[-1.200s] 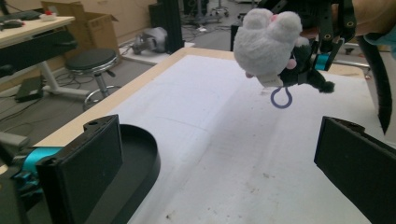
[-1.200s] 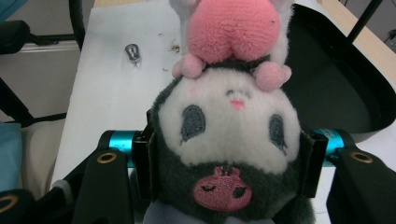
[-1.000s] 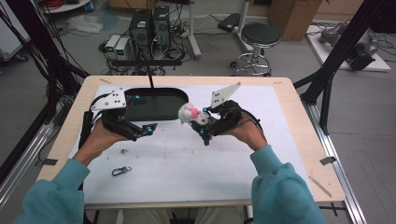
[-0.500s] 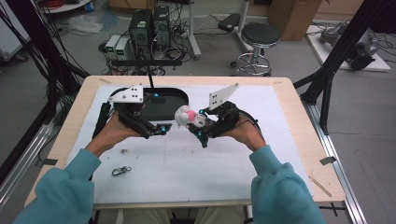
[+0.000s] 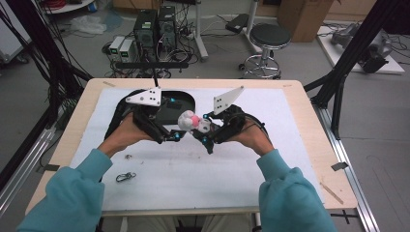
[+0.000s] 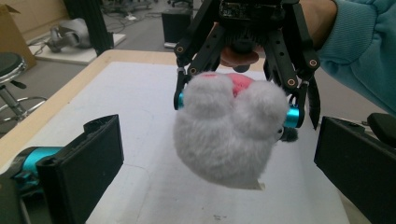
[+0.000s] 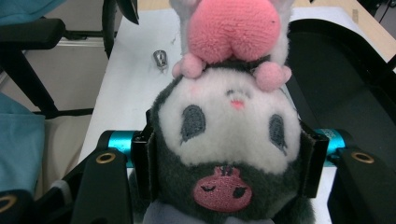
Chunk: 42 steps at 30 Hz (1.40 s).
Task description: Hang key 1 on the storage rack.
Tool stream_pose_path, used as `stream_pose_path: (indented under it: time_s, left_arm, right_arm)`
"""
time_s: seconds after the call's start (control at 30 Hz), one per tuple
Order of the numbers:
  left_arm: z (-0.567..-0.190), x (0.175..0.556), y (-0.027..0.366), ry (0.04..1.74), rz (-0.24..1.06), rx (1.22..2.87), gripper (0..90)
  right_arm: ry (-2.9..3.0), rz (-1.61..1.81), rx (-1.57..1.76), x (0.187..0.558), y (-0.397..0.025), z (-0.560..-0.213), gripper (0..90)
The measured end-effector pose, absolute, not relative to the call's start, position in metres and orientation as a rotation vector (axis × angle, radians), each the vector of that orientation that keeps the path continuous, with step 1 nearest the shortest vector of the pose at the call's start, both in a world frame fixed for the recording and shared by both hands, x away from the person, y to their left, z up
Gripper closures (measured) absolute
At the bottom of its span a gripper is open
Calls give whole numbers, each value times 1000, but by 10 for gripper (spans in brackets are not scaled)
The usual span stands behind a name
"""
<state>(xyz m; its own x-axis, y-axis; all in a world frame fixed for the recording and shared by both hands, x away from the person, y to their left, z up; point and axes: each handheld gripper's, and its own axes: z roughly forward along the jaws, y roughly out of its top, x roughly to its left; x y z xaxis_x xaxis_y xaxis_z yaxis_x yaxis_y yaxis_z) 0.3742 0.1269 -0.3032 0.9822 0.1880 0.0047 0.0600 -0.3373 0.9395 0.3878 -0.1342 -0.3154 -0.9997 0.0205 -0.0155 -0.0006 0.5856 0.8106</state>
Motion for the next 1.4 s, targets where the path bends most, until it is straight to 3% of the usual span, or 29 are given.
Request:
stream_pose_path:
  time_s: [0.07,0.13,0.33,0.6,0.77,0.83,1.03,1.4]
  left_arm:
    - [-303,375,124,159,130,1937,26]
    - [-302,375,123,133,138,1955,134]
    - [-304,375,120,129,138,1980,166]
    - [-304,375,120,108,116,2002,332]
    - [-305,376,118,101,116,2018,371]
    - [-305,375,118,80,126,2018,444]
    - [-305,375,118,75,111,2016,511]
    - [-304,375,119,115,109,2022,542]
  right_arm:
    - [2777,1418,10,388,-134,-315,406]
    - [2782,1421,3,387,-133,-315,405]
    - [2785,1418,-11,386,-133,-315,405]
    - [2790,1393,-36,385,-132,-316,403]
    - [2791,1383,-52,385,-131,-317,403]
    - [2794,1371,-41,386,-132,-317,402]
    - [2796,1375,-46,387,-132,-317,398]
    - [2802,1386,-26,389,-130,-319,364]
